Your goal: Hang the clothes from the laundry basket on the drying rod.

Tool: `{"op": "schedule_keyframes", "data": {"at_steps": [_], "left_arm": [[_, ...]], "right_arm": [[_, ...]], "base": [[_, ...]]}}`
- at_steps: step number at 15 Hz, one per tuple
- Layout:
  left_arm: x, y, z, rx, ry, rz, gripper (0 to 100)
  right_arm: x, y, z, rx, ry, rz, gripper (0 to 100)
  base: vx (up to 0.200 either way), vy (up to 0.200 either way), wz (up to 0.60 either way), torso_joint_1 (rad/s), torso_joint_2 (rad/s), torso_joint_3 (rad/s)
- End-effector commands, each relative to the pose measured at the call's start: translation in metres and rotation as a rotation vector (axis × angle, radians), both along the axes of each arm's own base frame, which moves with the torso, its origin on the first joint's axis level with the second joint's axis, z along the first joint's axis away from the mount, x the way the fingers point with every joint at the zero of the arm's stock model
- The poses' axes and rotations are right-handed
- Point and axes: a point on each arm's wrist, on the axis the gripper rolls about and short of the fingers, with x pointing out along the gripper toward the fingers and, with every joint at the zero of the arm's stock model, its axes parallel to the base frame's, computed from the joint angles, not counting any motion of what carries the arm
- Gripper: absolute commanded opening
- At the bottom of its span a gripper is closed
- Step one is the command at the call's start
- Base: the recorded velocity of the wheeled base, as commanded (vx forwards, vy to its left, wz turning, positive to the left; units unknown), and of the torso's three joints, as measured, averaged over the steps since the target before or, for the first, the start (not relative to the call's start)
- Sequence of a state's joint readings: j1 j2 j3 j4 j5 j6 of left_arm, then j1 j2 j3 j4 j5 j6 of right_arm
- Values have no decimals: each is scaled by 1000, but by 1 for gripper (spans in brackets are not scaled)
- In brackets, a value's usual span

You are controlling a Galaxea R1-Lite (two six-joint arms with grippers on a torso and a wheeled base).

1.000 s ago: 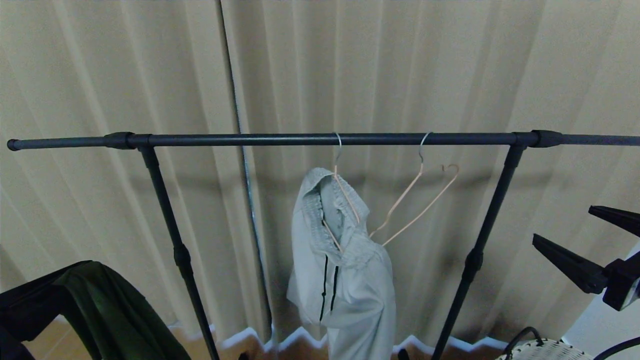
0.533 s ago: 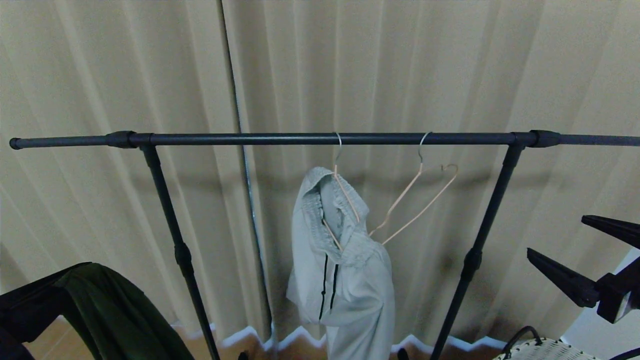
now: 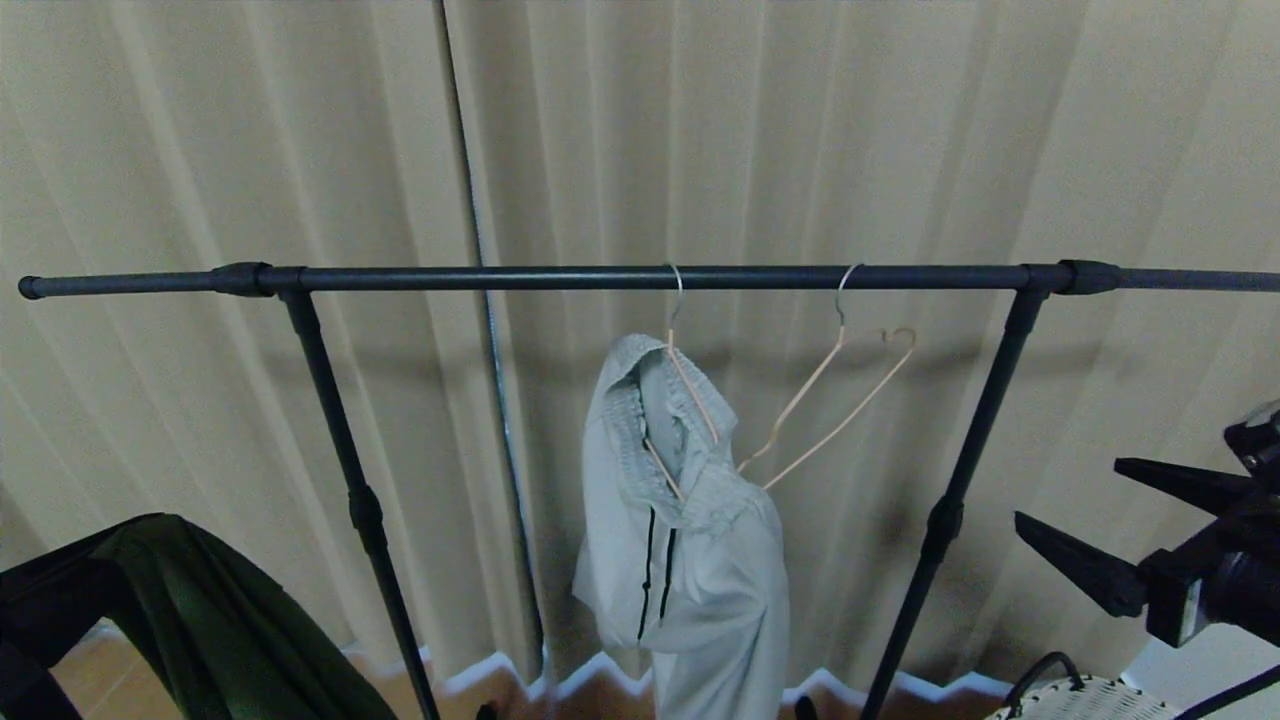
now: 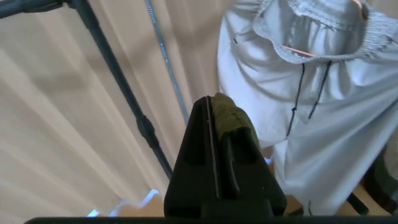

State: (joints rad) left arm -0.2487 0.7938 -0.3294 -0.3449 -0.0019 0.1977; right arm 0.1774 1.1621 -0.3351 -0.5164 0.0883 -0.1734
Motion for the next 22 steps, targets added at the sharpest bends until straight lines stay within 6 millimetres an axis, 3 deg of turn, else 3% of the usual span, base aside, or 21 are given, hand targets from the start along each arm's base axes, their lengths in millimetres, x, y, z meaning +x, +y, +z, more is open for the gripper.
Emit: {"op": "schedule_keyframes", "data": {"at_steps": [1,4,5,6,12,16,22], "left_arm": [[4,2,-1,4,15,31,0],[4,2,0,3,12,31,0],[4,2,0,3,11,34,0],[4,2,1,2,8,34,0],[4,3,5,-6,-8,47,0],[4,3,5,-5,-7,45,0],[6,3,4,-4,4,46,0]], "right_arm": [[37,22,-12,64,132,-5,100],[62,56,-14,92,158,-37,100],[77,79,-9,128,121,-20,100],[86,90,-8,130,112,-10,100],[143,131,-9,129,64,-41,100],[161,141,-17,116,67,-63,100],[155,136,-20,55,88,-136,100]], "base": [[0,0,0,0,0,0],[0,0,0,0,0,0],[0,0,0,0,0,0],[0,0,0,0,0,0],[0,0,0,0,0,0],[0,0,0,0,0,0],[0,0,0,0,0,0]]}}
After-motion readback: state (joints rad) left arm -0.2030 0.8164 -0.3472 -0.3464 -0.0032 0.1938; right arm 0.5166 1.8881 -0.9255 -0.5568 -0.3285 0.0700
